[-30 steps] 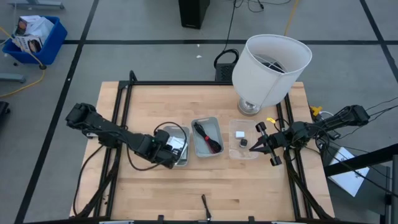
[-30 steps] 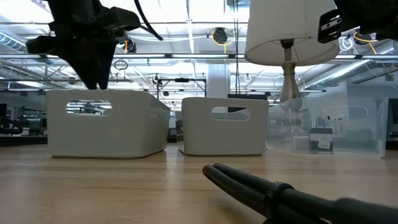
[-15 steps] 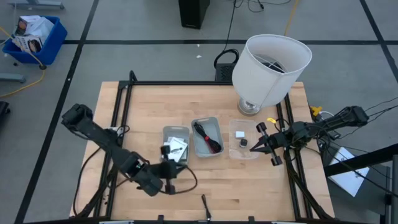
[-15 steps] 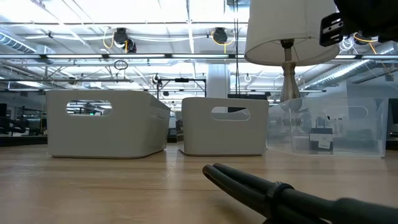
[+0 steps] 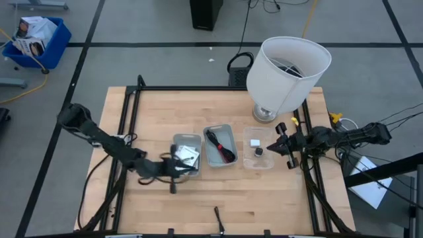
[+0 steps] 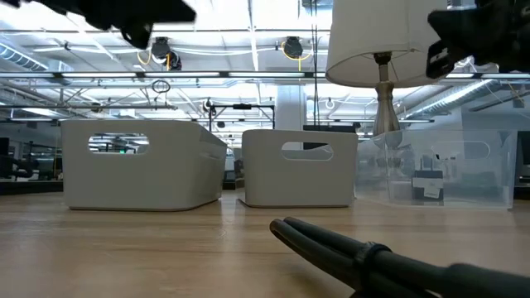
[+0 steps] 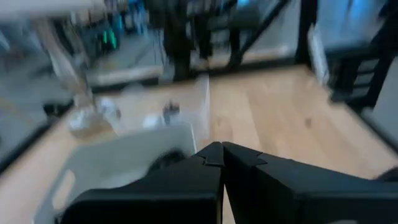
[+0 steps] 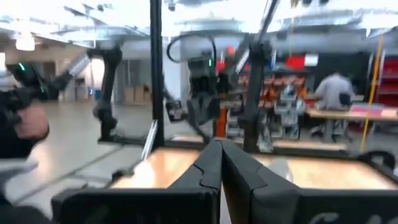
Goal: Pick and place items into bin
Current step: Put the black charger cable into the right gray bin
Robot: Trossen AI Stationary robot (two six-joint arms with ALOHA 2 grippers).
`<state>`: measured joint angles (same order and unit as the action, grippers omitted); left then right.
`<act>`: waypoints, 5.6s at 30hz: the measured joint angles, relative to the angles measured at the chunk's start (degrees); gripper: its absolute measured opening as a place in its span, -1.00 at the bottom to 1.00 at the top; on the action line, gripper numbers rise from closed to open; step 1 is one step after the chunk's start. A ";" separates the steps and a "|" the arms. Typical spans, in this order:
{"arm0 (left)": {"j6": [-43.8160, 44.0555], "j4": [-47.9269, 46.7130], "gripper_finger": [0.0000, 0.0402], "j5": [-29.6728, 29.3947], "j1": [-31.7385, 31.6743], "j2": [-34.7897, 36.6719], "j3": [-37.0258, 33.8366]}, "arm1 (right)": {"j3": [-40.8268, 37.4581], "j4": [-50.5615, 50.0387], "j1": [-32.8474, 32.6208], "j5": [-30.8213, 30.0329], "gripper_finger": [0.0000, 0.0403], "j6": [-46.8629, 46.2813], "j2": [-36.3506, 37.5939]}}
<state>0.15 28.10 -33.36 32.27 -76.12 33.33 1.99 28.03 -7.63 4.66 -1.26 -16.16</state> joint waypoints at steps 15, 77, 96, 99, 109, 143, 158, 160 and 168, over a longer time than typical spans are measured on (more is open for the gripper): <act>-5.44 16.72 -1.00 1.94 -8.41 22.10 -24.92 | -0.20 -10.38 10.96 3.04 -1.00 1.91 6.13; -10.90 -7.96 -1.00 34.61 -40.52 56.70 -32.73 | 0.99 -19.66 27.58 19.56 -1.00 -0.74 14.31; -14.43 -8.57 -0.94 33.37 -36.24 56.70 -32.73 | 0.95 -20.03 27.55 13.17 -1.00 -1.18 14.24; -14.39 -8.57 -0.88 33.31 -36.24 56.70 -32.73 | 0.95 -19.81 27.55 13.19 -1.00 -1.11 14.26; -11.83 -8.54 -0.90 33.28 -36.24 56.70 -32.73 | 0.95 -20.20 27.53 13.41 -1.00 -1.70 14.25; -4.63 -9.64 -0.78 33.02 -32.40 53.17 -27.56 | 0.95 -16.60 27.51 13.32 -0.98 3.94 14.25; -8.70 -16.50 -0.81 23.05 -8.02 6.54 3.23 | 0.93 -14.44 27.51 10.04 -0.98 5.00 14.27; -9.54 -17.38 -0.76 23.84 -5.72 -0.10 7.71 | 0.95 -14.53 27.51 8.76 -0.98 5.00 14.27; -6.56 -28.90 -0.54 24.50 -2.73 -18.25 27.74 | 0.95 -14.69 27.51 8.82 -0.98 2.66 14.27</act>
<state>-6.41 -0.81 -8.86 29.54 -94.38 61.07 2.94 13.34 19.88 13.47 1.40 -1.89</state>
